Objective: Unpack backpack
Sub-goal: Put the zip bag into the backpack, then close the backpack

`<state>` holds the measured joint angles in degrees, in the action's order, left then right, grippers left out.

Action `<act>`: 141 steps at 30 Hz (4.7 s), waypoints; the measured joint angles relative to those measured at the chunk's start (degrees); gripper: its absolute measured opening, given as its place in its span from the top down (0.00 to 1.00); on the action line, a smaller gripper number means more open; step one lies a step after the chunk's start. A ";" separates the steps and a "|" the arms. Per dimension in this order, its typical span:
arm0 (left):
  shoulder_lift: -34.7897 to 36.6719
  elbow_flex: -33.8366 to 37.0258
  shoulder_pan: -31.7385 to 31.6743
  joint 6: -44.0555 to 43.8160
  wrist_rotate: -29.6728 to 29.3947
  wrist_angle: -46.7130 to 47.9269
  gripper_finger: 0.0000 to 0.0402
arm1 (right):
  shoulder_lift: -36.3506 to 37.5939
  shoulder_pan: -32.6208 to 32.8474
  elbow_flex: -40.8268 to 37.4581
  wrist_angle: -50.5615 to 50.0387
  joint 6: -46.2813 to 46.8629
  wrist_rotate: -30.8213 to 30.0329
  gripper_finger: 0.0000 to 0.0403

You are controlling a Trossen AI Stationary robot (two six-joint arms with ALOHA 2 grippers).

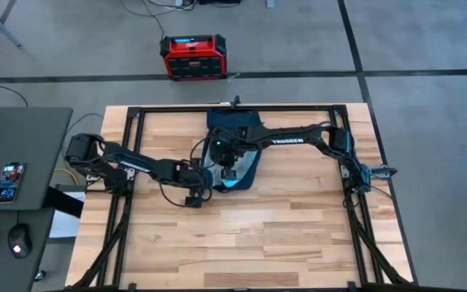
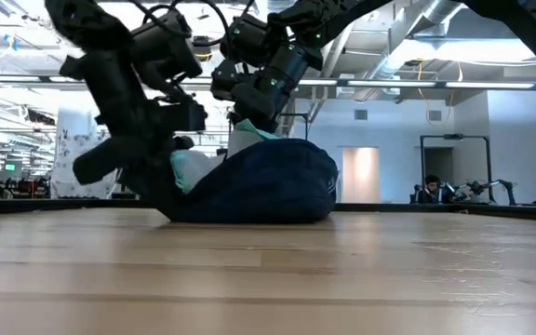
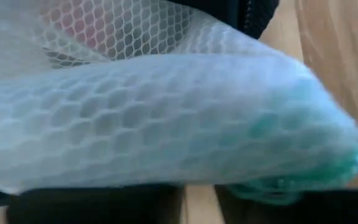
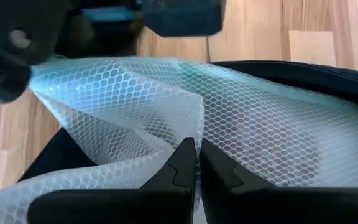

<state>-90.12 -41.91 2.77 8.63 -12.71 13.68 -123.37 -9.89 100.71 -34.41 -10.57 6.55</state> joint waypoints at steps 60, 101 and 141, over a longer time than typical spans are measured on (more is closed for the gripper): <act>4.91 -17.96 -49.36 -17.13 21.95 13.11 0.87 | 1.17 -40.39 14.51 -23.32 12.23 18.55 0.57; 15.52 -17.92 -21.70 -20.33 19.64 12.09 0.87 | 6.04 -11.34 11.17 -34.32 2.05 33.48 0.57; 18.85 -18.34 17.52 -45.52 -2.95 20.21 0.87 | 13.87 6.36 9.56 -38.73 -2.78 3.76 0.57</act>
<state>-71.27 -60.26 20.29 -36.88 -15.66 33.89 -109.50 -3.53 110.27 -73.14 -13.35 10.30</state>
